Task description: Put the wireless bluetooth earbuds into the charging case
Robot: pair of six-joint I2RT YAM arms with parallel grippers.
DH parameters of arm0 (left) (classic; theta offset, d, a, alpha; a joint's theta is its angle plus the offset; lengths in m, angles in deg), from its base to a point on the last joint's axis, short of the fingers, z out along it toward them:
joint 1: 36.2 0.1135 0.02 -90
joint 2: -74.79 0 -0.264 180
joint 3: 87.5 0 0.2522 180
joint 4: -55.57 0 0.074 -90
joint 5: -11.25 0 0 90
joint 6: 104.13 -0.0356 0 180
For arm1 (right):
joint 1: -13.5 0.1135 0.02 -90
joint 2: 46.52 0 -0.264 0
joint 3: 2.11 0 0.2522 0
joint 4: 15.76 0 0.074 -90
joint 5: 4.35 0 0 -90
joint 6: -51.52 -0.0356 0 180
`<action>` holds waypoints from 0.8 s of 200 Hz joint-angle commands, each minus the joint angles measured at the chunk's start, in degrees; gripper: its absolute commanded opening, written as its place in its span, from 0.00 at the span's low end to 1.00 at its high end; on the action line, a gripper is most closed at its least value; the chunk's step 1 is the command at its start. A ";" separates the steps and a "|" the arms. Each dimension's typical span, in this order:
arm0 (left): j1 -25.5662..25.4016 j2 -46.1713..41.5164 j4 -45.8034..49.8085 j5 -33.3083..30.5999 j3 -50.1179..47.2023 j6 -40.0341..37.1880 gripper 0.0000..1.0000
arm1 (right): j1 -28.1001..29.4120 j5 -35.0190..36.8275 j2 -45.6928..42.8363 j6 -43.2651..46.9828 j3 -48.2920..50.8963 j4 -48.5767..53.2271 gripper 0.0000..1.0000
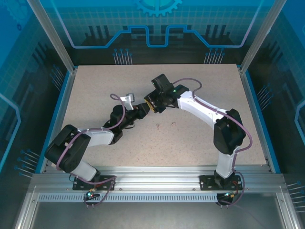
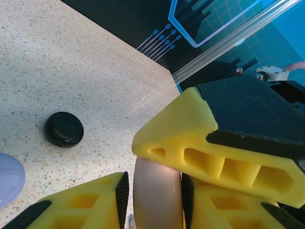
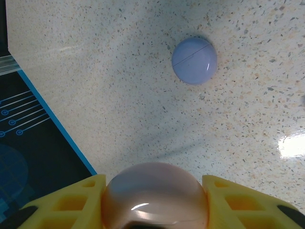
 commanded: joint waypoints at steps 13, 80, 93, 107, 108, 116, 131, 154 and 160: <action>-0.16 1.29 -1.93 -0.15 1.61 -1.03 0.29 | 1.05 -1.02 0.85 -0.47 -1.46 -0.36 0.29; -0.16 1.38 -1.74 0.55 1.76 -0.51 0.00 | 1.02 -1.02 0.64 -0.73 -1.40 -0.93 0.30; -0.17 1.18 -1.53 0.79 1.60 -0.35 0.00 | 0.70 -1.36 0.64 -0.52 -1.42 -1.72 0.34; -0.16 0.62 -1.37 1.10 1.34 -0.31 0.00 | 0.06 -1.55 0.39 0.34 -1.45 -2.80 0.49; -0.16 0.54 -1.27 1.13 1.33 -0.33 0.00 | 0.00 -1.50 0.34 0.42 -1.41 -2.84 0.51; -0.20 -0.02 -0.73 1.17 1.19 -0.53 0.00 | -0.60 -1.25 -0.29 1.57 -1.47 -3.46 0.62; -0.15 -1.51 0.66 1.50 1.00 -0.94 0.00 | -2.00 -0.31 -2.18 4.77 -1.60 -3.14 0.73; 0.30 -4.28 4.40 2.72 1.37 -2.04 0.00 | -4.41 0.60 -6.69 10.85 0.75 -1.79 0.78; 0.54 -4.99 5.37 3.58 1.53 -2.46 0.00 | -5.06 0.56 -8.19 12.48 2.10 -1.64 0.78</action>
